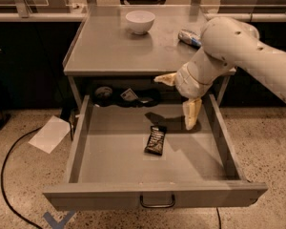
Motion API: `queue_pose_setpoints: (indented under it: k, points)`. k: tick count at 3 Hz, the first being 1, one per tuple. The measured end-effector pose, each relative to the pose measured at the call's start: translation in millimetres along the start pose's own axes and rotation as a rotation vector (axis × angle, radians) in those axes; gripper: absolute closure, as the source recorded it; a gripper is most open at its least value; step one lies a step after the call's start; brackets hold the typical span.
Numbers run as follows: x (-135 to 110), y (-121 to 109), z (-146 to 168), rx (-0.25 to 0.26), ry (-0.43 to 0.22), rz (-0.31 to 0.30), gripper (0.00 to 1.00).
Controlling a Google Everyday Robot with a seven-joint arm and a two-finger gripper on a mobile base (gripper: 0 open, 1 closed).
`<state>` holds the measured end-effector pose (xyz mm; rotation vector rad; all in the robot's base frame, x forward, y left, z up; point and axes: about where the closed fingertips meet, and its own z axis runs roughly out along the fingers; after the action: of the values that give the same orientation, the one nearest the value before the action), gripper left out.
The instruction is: Pick rxbar chocolate from top drawer and place on counter
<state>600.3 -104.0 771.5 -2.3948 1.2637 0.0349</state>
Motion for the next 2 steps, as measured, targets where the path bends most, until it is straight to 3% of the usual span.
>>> queue_pose_setpoints:
  k: [2]
  points:
    - [-5,7,74,-0.036,-0.069,0.016,0.00]
